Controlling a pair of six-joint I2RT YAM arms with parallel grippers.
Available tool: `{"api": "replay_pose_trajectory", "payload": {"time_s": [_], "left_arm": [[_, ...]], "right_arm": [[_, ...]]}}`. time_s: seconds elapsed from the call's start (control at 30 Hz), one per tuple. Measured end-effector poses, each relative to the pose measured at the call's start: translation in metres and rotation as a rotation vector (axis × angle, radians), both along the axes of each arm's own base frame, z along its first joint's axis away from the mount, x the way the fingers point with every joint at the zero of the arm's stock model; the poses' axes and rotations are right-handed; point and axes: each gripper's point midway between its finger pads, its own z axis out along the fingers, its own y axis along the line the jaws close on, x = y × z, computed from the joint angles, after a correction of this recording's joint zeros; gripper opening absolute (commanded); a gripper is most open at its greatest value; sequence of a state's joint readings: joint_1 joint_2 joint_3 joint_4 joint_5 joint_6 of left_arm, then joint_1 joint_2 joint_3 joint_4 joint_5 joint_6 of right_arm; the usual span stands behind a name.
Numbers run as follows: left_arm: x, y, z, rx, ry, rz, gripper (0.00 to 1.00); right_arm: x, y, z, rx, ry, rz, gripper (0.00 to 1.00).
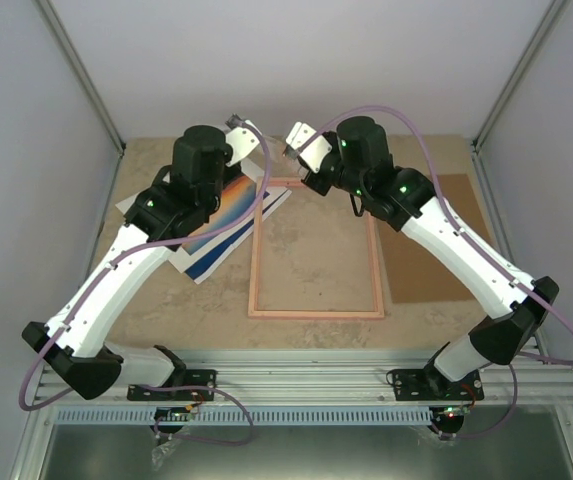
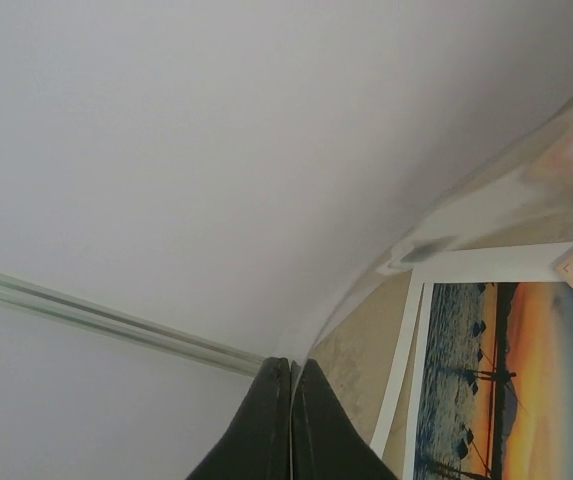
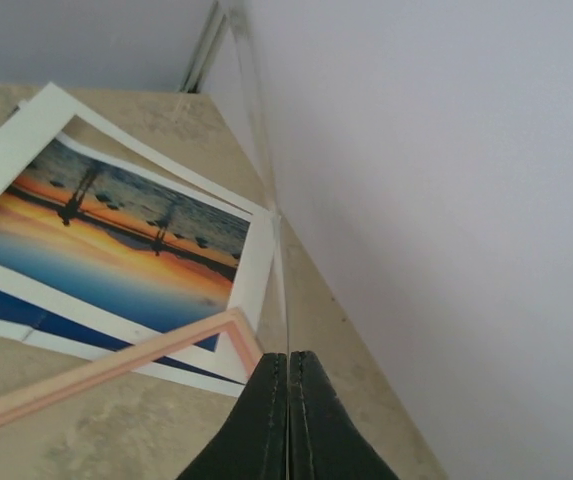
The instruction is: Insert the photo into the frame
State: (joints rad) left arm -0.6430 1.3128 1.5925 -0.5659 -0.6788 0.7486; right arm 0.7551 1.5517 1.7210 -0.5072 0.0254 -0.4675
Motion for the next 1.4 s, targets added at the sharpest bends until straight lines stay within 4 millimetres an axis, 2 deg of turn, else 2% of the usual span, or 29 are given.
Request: {"api": "replay_pose_trajectory", "payload": {"time_s": [0.13,0.27,0.33,0.5,0.63,0.87,0.93,1.0,1.03,1.23,1.4], "left_arm": [[0.000,-0.001,-0.001,-0.013,0.001,0.000,0.00],[0.000,-0.003,-0.003,-0.028,0.009,-0.006,0.00],[0.000,-0.005,-0.005,-0.038,0.018,-0.017,0.00],[-0.003,-0.011,-0.005,-0.059,0.035,-0.047,0.00],[-0.004,-0.015,-0.007,-0.063,0.046,-0.062,0.00],[-0.004,-0.017,-0.008,-0.081,0.051,-0.072,0.00],[-0.004,-0.018,-0.009,-0.084,0.052,-0.073,0.16],[-0.005,-0.020,-0.009,-0.096,0.054,-0.078,0.37],[-0.005,-0.020,-0.009,-0.105,0.054,-0.079,0.43],[-0.006,-0.020,0.002,-0.230,0.051,-0.087,0.69],[-0.001,0.001,0.027,-0.413,0.032,-0.074,0.80]], "right_arm": [[0.001,-0.002,-0.001,-0.010,-0.003,-0.007,0.01],[0.000,-0.004,0.000,-0.015,-0.008,-0.007,0.25],[0.000,-0.005,-0.001,-0.019,-0.011,-0.009,0.28],[0.005,-0.007,-0.004,-0.059,-0.035,-0.021,0.19],[0.011,-0.006,-0.014,-0.096,-0.036,-0.034,0.02],[0.014,-0.008,-0.018,-0.108,-0.028,-0.037,0.01],[0.015,-0.009,-0.018,-0.096,-0.019,-0.035,0.01],[0.018,-0.015,-0.017,-0.081,-0.007,-0.042,0.01],[0.019,-0.019,-0.016,-0.073,0.002,-0.046,0.00],[0.032,-0.063,0.001,0.042,0.063,-0.094,0.00],[0.033,-0.107,0.027,0.194,0.103,-0.111,0.01]]}}
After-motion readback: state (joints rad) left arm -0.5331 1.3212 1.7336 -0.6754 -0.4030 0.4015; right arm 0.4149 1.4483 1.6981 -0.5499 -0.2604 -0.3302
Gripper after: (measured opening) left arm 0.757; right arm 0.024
